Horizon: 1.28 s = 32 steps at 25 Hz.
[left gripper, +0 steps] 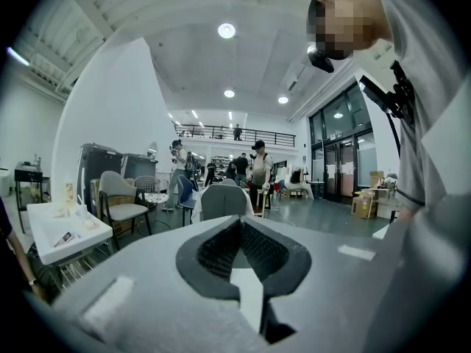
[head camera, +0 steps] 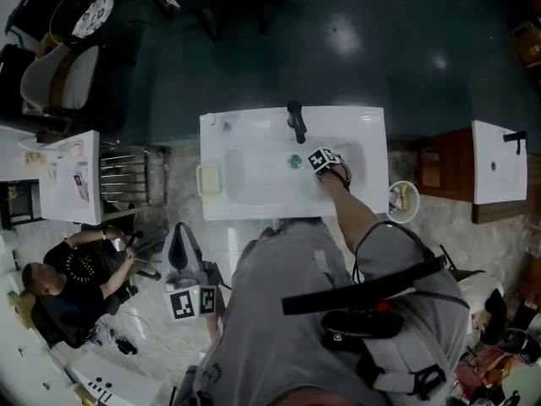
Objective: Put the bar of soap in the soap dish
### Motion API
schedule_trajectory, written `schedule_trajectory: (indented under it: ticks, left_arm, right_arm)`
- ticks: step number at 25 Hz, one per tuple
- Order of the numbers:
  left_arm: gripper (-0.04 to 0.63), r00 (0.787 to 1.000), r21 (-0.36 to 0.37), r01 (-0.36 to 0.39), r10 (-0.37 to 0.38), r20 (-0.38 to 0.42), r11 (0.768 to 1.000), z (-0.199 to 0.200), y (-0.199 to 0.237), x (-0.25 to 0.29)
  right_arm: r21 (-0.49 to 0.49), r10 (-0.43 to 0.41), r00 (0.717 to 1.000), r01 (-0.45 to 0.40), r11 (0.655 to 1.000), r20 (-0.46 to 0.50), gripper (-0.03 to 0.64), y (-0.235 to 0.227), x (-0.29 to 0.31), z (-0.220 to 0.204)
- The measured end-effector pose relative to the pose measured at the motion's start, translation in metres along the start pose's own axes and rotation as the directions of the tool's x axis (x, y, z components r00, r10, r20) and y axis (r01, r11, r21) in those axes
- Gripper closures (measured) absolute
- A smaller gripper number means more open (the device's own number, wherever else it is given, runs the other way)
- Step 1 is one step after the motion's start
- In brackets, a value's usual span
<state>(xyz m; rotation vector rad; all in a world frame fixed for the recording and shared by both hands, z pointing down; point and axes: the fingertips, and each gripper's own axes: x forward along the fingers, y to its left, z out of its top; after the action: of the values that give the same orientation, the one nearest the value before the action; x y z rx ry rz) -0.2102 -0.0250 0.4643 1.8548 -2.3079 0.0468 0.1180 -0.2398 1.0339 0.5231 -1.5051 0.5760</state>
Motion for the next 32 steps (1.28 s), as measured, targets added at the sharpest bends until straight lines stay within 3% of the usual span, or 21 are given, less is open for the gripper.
schedule_trajectory:
  ticks: [12, 24, 29, 32]
  left_arm:
    - [0.598, 1.000, -0.013, 0.022, -0.022, 0.021, 1.000, 0.001, -0.005, -0.002]
    - [0.598, 0.998, -0.037, 0.062, -0.061, 0.031, 0.997, -0.002, -0.013, -0.002]
    - [0.598, 0.996, -0.046, 0.087, -0.085, 0.039, 0.995, -0.003, -0.016, 0.000]
    - [0.598, 0.994, -0.056, 0.102, -0.100, 0.044, 0.993, -0.004, -0.018, 0.003]
  right_arm:
    - [0.085, 0.036, 0.986, -0.050, 0.995, 0.162, 0.403, -0.005, -0.032, 0.007]
    - [0.027, 0.032, 0.979, -0.039, 0.999, 0.202, 0.426, -0.003, -0.059, 0.001]
    - [0.080, -0.021, 0.980, 0.005, 0.997, 0.196, 0.446, -0.018, -0.087, -0.017]
    - [0.145, 0.043, 0.967, -0.081, 0.986, 0.251, 0.454, -0.012, -0.092, -0.018]
